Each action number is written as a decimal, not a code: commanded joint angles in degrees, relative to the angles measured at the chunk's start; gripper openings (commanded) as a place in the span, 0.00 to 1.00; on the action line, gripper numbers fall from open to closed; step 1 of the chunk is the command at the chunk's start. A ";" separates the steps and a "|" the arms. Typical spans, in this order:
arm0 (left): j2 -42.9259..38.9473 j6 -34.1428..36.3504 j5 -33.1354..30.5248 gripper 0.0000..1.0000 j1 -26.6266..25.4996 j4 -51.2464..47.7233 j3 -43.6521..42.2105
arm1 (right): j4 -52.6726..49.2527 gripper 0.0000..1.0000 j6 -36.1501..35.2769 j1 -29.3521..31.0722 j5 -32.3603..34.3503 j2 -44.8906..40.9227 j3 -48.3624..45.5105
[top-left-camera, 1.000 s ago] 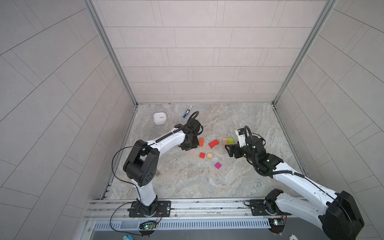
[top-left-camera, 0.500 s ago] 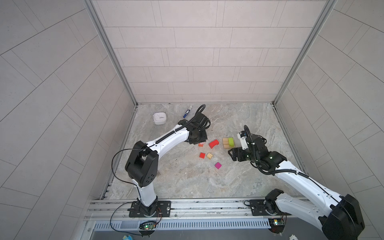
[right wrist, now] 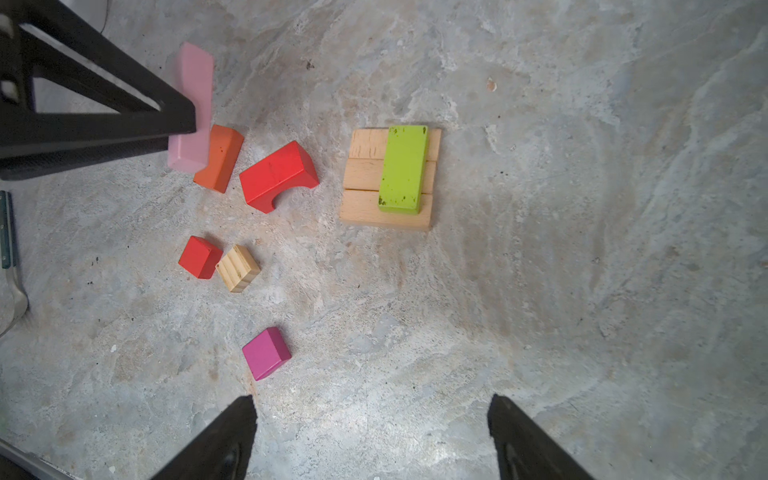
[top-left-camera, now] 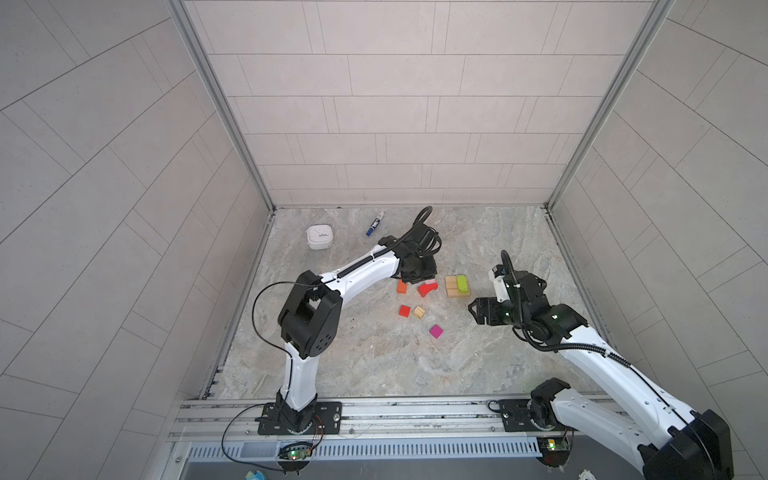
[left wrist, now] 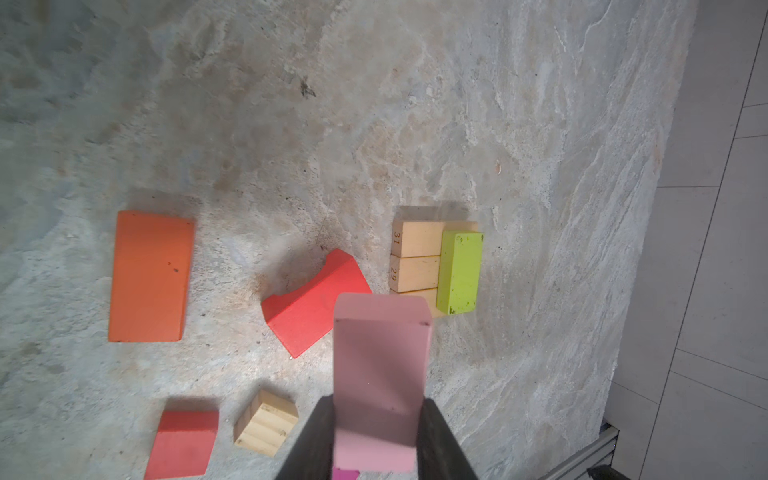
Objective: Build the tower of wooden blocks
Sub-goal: 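Carry the pink block with the left gripper over the bar stack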
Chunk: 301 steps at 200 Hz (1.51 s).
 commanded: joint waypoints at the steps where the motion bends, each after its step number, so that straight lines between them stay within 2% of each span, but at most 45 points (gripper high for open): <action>1: 1.65 -1.65 1.50 0.28 -0.63 3.27 2.27 | -3.07 0.88 -0.37 -0.87 -0.32 -1.14 1.43; 133: 10.31 -4.82 6.81 0.27 -2.20 12.40 5.18 | -3.30 0.89 -0.25 -2.99 -0.67 -1.51 0.81; 301: 13.85 -5.22 8.55 0.28 -3.34 14.49 4.83 | -2.88 0.88 -0.78 -4.53 -2.34 -0.86 0.73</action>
